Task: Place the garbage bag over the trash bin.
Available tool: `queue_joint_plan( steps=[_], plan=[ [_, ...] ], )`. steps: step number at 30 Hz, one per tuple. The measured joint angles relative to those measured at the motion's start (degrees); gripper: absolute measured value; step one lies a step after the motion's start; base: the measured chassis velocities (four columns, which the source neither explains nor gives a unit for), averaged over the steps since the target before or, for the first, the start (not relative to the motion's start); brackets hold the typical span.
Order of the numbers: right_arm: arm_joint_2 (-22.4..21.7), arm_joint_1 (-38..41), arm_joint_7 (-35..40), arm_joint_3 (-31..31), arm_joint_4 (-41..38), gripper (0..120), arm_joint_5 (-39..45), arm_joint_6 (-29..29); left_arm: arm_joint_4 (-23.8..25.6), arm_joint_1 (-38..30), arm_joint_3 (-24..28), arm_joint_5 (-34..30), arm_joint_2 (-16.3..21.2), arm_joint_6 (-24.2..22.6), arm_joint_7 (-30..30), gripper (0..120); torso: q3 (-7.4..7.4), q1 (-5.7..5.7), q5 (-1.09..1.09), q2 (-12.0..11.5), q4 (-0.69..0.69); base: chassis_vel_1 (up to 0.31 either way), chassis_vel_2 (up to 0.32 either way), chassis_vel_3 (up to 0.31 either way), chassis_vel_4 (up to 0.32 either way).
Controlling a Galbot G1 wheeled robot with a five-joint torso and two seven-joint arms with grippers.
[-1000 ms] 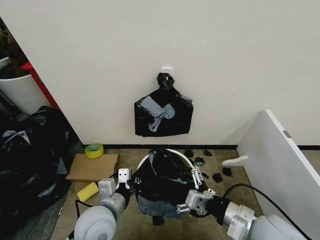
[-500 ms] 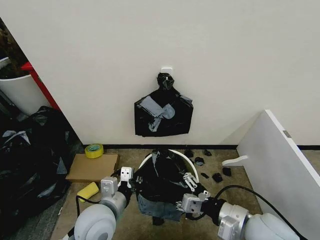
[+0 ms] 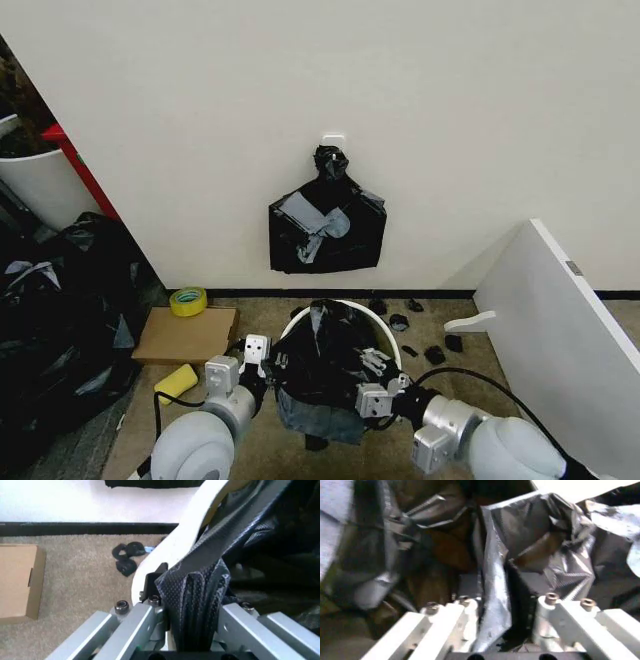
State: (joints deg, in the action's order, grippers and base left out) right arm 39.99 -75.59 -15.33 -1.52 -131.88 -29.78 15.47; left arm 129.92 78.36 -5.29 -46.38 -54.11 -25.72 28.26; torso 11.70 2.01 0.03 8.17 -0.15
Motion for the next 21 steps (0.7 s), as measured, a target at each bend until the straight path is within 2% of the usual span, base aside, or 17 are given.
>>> queue_joint_plan(
  steps=[1,4,10,15,17,21],
  plan=[
    [0.0,0.0,0.0,0.0,0.0,16,0.0,0.0,0.0,0.0,0.0,0.0,0.0,0.0,0.0,5,0.00,0.00,0.00,0.0,0.00,0.000,0.000,0.000,0.000],
    [0.0,0.0,1.5,-0.2,0.0,3,0.6,0.0,0.0,0.2,0.1,0.3,0.1,0.2,-0.3,5,0.00,0.00,0.00,0.0,0.00,0.000,0.000,0.000,0.000],
    [-0.2,-1.7,4.5,-1.8,-0.9,0,5.6,-2.4,-0.3,0.2,0.0,0.7,0.3,0.4,-0.7,5,0.00,0.00,0.00,0.0,0.00,0.000,0.000,0.000,0.000],
    [-0.7,-3.2,6.2,-4.4,-1.9,0,17.6,-8.3,-1.0,0.5,-0.1,3.1,0.9,1.1,-3.2,5,0.00,0.00,0.00,0.0,-0.01,0.000,0.000,0.000,0.000],
    [-0.8,-3.2,6.5,-4.7,-2.1,0,19.7,-9.0,-1.1,0.6,-0.1,3.7,1.1,1.4,-3.9,5,0.00,0.00,0.00,0.0,0.00,0.000,0.000,0.000,0.000],
    [-1.1,-1.2,7.8,-5.7,-2.9,0,31.8,-11.0,-1.1,1.4,-0.1,7.6,2.2,3.1,-8.1,5,0.00,0.00,0.00,0.0,0.00,0.000,0.000,0.000,0.000]
  ],
)
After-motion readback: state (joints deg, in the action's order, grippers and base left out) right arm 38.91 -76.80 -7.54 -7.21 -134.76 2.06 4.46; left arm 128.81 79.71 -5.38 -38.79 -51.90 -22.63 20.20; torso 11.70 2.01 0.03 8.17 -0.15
